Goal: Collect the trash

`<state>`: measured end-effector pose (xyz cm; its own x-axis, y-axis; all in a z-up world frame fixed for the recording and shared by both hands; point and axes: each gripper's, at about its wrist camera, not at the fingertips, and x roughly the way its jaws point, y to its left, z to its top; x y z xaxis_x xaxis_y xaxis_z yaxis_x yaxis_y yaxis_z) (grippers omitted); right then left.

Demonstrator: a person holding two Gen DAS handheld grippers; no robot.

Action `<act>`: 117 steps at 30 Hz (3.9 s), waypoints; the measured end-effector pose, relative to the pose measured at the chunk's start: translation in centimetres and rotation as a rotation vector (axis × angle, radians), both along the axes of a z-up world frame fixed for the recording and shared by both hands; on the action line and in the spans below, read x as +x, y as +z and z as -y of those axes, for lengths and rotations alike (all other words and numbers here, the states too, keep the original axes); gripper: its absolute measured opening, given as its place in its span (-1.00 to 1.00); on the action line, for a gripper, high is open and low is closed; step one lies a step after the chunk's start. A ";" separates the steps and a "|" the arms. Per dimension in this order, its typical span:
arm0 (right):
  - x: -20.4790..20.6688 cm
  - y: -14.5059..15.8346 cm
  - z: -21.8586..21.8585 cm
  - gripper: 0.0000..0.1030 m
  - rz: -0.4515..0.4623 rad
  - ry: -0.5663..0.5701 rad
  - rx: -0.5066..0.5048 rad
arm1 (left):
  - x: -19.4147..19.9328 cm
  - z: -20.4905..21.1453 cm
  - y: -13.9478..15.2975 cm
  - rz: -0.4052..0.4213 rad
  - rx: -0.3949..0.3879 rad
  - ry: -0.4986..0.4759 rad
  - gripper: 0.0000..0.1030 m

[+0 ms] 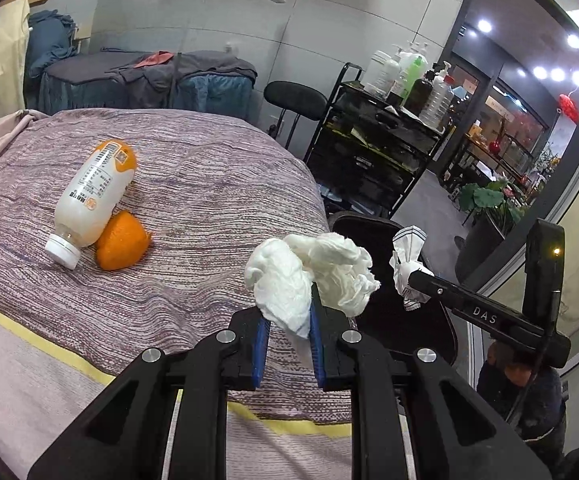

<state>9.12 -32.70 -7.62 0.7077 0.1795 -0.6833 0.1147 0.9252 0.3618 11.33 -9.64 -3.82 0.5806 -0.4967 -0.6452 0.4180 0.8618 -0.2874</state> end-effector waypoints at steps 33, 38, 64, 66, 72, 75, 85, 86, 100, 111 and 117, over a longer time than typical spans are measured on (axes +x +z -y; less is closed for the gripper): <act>-3.2 -4.3 6.5 0.43 -0.074 -0.258 -0.005 | -0.2 9.0 -0.7 -0.021 0.059 -0.190 -0.66; -4.0 -3.6 7.7 0.43 -0.057 -0.293 -0.009 | 0.2 10.8 -1.2 -0.035 0.078 -0.217 -0.66; -5.2 -3.5 10.0 0.44 -0.056 -0.361 -0.008 | 0.7 15.4 -4.1 -0.041 0.195 -0.305 0.45; -5.2 -3.5 10.1 0.46 -0.057 -0.364 -0.008 | 0.5 15.4 -4.0 -0.033 0.198 -0.309 0.52; -5.2 -3.4 10.1 0.49 -0.055 -0.367 -0.007 | 0.3 15.2 -3.6 -0.015 0.190 -0.299 0.68; -5.0 -3.4 9.9 0.51 -0.053 -0.365 -0.007 | -0.1 14.7 -3.0 0.006 0.189 -0.288 0.71; -3.6 -2.7 8.1 0.59 -0.039 -0.320 -0.006 | -0.6 11.8 -1.2 0.048 0.155 -0.233 0.79; -3.5 -2.7 7.8 0.59 -0.037 -0.312 -0.006 | -0.6 11.3 -1.1 0.050 0.151 -0.223 0.80; 1.1 0.3 -0.6 0.59 0.026 -0.048 0.003 | 1.1 2.2 -0.2 0.066 0.163 -0.037 0.82; 6.1 2.3 -10.0 0.59 0.031 0.250 -0.021 | 5.5 -9.1 -1.4 0.008 0.190 0.193 0.82; 9.2 2.4 -14.9 0.59 0.001 0.386 -0.072 | 10.0 -12.1 -2.1 -0.044 0.220 0.224 0.80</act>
<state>18.29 -17.82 -5.21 0.5981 0.3843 -0.7033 -0.2466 0.9232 0.2948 21.38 2.41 -5.95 0.6291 -0.2054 -0.7497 0.2024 0.9745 -0.0971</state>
